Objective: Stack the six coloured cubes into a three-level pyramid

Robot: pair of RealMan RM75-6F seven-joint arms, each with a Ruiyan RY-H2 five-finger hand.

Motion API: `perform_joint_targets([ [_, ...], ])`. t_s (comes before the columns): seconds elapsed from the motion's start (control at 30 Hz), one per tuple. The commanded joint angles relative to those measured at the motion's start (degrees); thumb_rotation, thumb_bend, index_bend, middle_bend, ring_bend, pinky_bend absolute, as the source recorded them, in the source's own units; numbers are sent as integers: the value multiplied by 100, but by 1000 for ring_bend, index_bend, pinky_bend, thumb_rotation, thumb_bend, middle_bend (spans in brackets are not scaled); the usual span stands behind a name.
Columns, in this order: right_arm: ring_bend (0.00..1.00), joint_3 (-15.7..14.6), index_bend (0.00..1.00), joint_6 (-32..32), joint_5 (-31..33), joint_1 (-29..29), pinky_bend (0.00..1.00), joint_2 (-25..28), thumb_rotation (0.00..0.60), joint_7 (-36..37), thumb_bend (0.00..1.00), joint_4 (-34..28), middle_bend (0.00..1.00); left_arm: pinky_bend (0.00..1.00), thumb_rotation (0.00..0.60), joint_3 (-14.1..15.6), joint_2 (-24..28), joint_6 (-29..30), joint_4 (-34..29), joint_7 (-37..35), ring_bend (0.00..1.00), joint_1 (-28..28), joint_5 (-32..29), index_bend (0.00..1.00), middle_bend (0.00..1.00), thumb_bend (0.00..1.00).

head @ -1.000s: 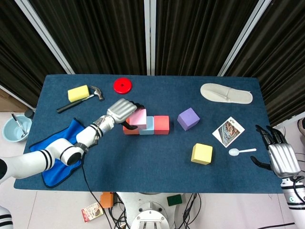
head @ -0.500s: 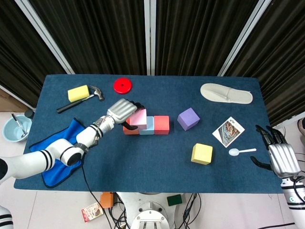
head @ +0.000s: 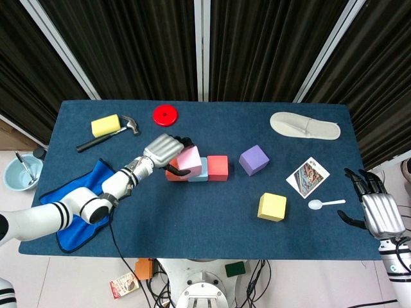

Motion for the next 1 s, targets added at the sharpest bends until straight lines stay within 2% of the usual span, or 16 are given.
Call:
perform_joint_targets([
  [0.03,65,-1,70,-1,4,-3,98,4,600,1,176,3,167,376,299,6,-10,21,13,10,253,3,20,215,155,204],
  [0.3,65,0,69,0,10,-10,97,6,600,25,176,-1,167,360,358,27,-13,99,46,-28,227,42,149,203,133,204],
  [0.43,65,-3,65,2,13,-18,97,11,600,42,176,-4,166,314,402,55,0,69,39,-5,147,34,181,124,61,204],
  [0.6,65,-11,63,21,4,-35,97,10,600,77,176,9,165,302,410,42,43,83,-9,-10,139,35,201,86,44,204],
  [0.73,65,-14,62,36,1,-49,97,0,600,110,176,36,165,304,423,37,114,83,-88,34,140,30,182,99,47,204],
  [1.0,65,-16,63,54,-16,-59,97,-20,600,175,176,102,165,315,427,39,62,132,-109,268,191,-3,6,207,156,204],
])
